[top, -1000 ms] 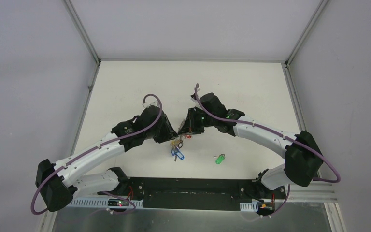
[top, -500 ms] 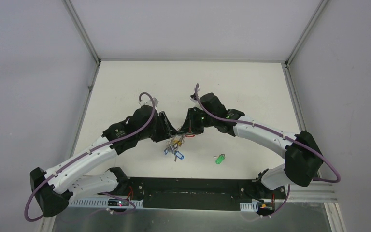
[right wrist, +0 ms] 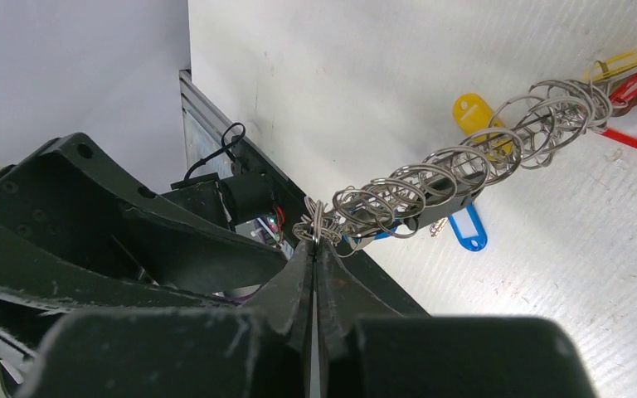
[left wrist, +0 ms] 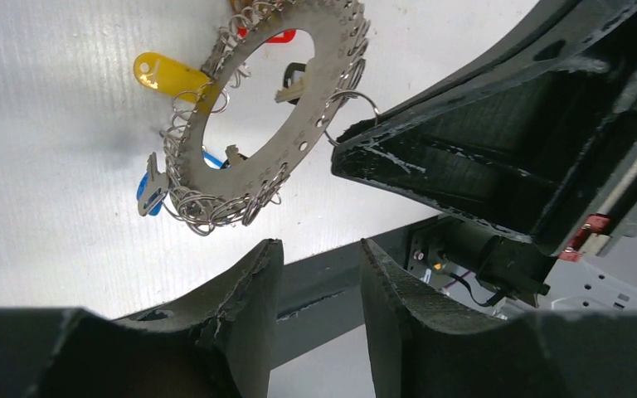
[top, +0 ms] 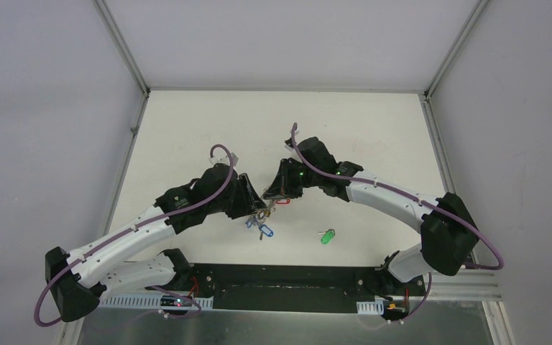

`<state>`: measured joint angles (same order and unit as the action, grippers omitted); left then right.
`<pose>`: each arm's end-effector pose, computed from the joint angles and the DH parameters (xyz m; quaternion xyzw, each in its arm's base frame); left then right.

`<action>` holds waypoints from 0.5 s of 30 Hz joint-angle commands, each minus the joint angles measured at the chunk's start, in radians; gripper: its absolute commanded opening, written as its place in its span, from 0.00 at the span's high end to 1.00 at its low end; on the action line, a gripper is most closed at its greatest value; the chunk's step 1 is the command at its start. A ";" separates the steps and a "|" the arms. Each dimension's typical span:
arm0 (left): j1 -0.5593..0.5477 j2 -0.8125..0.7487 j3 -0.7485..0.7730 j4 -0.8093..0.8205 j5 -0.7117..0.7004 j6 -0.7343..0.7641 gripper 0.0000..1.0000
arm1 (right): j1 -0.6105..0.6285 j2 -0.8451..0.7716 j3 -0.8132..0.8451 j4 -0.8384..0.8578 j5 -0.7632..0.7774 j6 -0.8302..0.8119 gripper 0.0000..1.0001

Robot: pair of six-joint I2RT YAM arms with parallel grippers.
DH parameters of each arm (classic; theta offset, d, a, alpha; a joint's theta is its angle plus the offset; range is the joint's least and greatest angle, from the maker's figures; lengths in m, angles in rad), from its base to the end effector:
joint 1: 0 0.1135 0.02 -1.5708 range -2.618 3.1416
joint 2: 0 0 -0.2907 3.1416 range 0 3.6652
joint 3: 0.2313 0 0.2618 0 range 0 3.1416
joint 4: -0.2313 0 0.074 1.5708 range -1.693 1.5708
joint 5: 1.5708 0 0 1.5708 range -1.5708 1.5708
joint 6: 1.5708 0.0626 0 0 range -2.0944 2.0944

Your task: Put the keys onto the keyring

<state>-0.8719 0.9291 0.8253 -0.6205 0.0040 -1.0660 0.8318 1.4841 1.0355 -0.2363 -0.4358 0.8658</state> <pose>0.1336 -0.1594 0.2892 -0.0875 0.9075 -0.3396 0.2310 0.2174 0.2778 0.2640 -0.0776 0.8836 0.4431 0.1300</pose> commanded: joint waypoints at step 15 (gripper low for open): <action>-0.010 0.052 -0.025 0.058 -0.117 -0.029 0.55 | -0.007 -0.015 0.011 0.084 -0.041 0.023 1.00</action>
<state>-0.8719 0.9798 0.8043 -0.6189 -0.0624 -1.0878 0.8288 1.4841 1.0355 -0.2287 -0.4442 0.8703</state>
